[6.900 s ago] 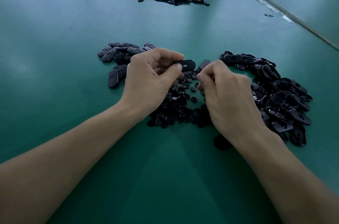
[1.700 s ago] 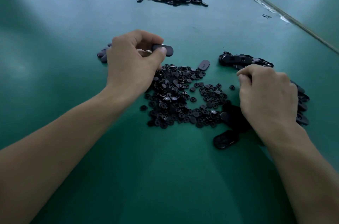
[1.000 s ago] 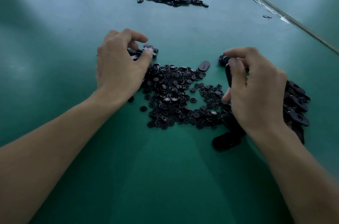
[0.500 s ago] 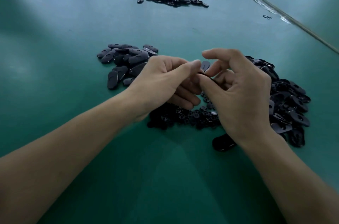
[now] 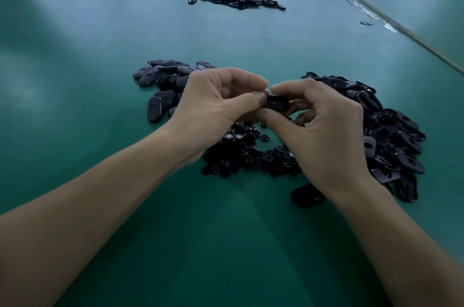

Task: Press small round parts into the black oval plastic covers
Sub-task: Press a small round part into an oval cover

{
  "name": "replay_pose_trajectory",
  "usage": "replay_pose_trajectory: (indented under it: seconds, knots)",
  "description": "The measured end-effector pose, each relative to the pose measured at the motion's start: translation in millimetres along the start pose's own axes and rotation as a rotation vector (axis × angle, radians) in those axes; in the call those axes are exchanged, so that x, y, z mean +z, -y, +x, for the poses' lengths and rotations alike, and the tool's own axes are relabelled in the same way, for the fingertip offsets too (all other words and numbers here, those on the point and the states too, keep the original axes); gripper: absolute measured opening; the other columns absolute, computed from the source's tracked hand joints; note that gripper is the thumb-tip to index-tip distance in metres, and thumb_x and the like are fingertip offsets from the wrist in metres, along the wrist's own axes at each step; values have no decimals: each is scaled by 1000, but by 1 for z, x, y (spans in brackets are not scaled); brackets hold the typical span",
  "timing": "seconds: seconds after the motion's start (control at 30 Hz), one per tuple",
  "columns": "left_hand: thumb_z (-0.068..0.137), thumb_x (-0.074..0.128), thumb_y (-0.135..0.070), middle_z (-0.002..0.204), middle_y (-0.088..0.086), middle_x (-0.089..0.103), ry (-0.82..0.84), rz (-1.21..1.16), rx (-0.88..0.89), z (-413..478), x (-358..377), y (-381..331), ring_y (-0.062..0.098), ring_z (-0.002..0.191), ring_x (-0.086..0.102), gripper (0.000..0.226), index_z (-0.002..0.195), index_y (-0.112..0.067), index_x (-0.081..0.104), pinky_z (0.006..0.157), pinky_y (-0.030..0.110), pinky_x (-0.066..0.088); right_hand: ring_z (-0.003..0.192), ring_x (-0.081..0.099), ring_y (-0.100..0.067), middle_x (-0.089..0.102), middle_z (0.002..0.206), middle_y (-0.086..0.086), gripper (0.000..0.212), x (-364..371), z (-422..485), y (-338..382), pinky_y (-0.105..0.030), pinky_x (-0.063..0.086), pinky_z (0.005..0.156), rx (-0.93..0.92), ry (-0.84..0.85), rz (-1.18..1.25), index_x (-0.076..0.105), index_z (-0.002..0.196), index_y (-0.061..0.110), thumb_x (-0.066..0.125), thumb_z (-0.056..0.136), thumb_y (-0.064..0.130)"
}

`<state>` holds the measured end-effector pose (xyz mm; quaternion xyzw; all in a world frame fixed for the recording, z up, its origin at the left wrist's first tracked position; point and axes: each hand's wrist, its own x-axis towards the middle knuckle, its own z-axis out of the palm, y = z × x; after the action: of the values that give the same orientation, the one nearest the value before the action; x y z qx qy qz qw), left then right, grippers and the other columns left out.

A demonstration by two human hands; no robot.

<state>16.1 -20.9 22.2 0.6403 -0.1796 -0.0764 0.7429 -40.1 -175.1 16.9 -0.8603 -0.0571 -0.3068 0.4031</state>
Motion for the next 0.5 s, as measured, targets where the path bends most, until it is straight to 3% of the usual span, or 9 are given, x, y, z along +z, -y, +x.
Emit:
replay_pose_trajectory:
  seconds: [0.2, 0.43, 0.5]
  knots:
    - [82, 74, 8, 81, -1, 77, -28, 115, 140, 4, -7, 4, 9, 76, 70, 22, 88, -13, 72, 71, 20, 56, 74, 64, 1, 66, 75, 20, 23, 1, 1, 0, -12, 50, 68, 70, 1, 86, 71, 103, 29, 79, 84, 17]
    - [83, 77, -1, 82, -8, 74, -29, 307, 237, 2, -7, 8, 7, 69, 70, 28, 91, -27, 72, 72, 20, 57, 75, 67, -6, 70, 78, 13, 26, -1, 1, 0, -27, 57, 73, 114, -9, 88, 69, 102, 30, 77, 85, 12]
    - [84, 77, -1, 84, -7, 74, -48, 300, 236, 2, -8, 9, 8, 68, 70, 27, 91, -27, 72, 72, 22, 58, 73, 67, -4, 70, 76, 15, 23, -2, 1, -1, -22, 55, 71, 136, -24, 38, 70, 105, 26, 76, 86, 16]
